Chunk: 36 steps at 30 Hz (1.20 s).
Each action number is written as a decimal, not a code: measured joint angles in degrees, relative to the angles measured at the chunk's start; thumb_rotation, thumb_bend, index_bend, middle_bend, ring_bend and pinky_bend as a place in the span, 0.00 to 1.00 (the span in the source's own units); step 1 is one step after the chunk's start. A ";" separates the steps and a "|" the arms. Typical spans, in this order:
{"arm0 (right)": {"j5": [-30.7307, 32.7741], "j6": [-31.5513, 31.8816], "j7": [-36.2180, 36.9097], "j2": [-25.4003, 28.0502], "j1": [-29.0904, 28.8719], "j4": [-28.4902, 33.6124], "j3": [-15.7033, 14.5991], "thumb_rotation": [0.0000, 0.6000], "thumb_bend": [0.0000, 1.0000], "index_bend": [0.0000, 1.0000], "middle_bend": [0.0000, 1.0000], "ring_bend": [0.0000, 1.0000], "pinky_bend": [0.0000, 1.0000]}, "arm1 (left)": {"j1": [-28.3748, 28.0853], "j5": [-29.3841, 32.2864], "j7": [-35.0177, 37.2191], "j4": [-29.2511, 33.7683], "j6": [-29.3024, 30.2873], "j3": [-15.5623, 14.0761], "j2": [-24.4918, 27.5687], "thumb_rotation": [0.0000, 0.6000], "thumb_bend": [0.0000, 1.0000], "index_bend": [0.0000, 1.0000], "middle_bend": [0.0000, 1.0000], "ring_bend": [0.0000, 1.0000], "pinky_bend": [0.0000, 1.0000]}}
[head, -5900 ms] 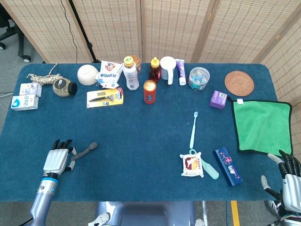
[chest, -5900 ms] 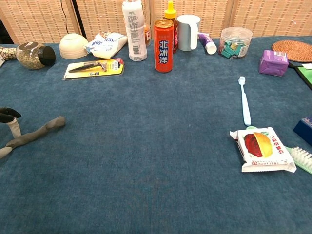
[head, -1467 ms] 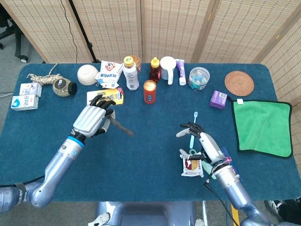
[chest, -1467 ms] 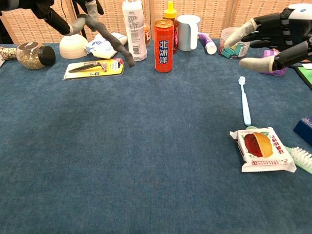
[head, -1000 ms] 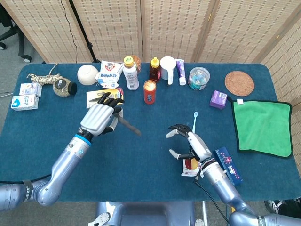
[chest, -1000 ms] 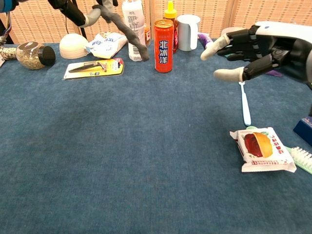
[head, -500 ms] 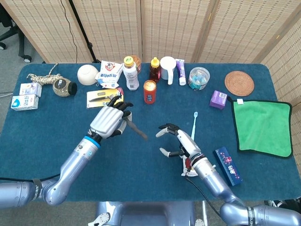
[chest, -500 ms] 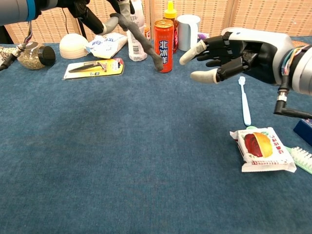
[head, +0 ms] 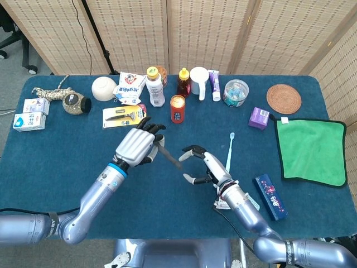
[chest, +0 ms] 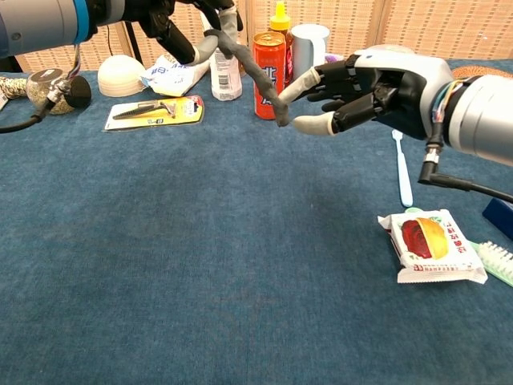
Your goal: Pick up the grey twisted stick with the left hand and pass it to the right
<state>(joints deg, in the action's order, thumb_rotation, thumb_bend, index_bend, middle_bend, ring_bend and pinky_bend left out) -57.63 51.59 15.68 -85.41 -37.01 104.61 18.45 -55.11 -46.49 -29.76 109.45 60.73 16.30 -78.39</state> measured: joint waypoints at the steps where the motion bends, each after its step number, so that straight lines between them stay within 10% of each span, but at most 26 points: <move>1: 0.31 0.04 -0.22 -0.21 -0.17 -0.12 0.08 1.00 0.34 0.36 0.19 0.06 0.00 | -0.21 0.13 -0.28 -0.13 0.19 -0.07 -0.25 1.00 0.60 0.67 0.22 0.19 0.00; 36: 4.69 -0.40 -2.16 -3.40 -2.62 -2.87 1.08 1.00 0.34 0.46 0.26 0.09 0.00 | -2.59 1.68 -1.29 -1.81 2.18 -0.76 -3.33 1.00 0.60 0.67 0.22 0.19 0.00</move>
<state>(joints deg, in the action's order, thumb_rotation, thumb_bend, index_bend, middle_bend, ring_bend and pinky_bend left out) -52.94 51.19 13.52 -88.80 -39.63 101.74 19.53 -57.70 -44.81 -31.05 107.64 62.91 15.55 -81.73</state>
